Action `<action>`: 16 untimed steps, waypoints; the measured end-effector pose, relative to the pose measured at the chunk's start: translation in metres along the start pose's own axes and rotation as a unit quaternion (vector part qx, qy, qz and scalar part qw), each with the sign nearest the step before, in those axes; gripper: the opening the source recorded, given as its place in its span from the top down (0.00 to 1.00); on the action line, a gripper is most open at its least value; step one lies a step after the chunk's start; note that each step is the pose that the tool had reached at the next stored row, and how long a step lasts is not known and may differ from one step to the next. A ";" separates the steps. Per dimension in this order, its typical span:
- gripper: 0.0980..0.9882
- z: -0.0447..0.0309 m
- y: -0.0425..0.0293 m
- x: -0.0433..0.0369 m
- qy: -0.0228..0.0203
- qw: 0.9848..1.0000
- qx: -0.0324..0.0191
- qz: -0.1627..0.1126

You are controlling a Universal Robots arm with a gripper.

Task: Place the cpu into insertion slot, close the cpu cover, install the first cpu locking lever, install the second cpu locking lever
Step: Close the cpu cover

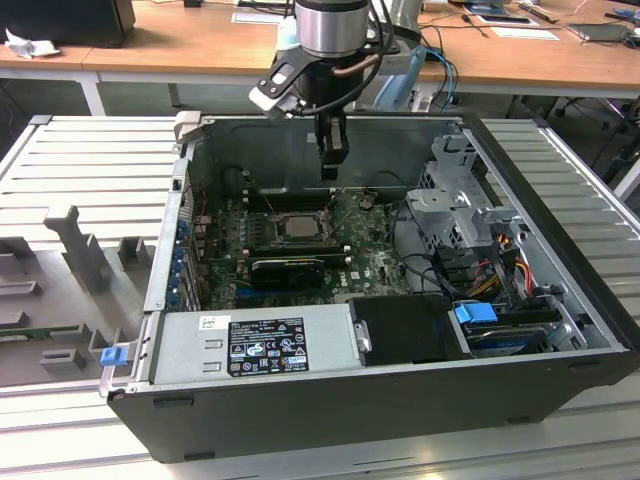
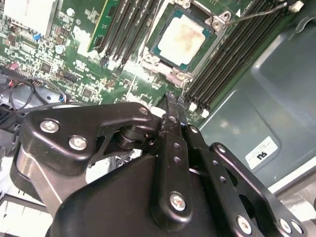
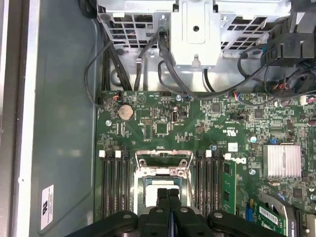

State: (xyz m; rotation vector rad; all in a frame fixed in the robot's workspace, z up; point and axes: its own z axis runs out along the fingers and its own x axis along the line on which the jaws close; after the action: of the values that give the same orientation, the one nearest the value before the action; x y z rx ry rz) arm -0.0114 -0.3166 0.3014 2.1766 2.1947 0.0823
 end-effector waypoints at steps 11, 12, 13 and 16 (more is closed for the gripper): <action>0.99 -0.0019 0.0209 -0.0002 0.000 1.000 0.000 0.000; 0.99 -0.0013 0.0246 -0.0002 0.000 1.000 0.000 0.000; 0.99 -0.0008 0.0264 -0.0002 0.000 1.000 0.000 0.000; 0.99 0.0004 0.0310 -0.0003 0.000 1.000 0.000 0.000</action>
State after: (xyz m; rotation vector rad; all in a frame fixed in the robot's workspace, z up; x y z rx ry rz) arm 0.0195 -0.3166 0.3033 2.1764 2.1950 0.0821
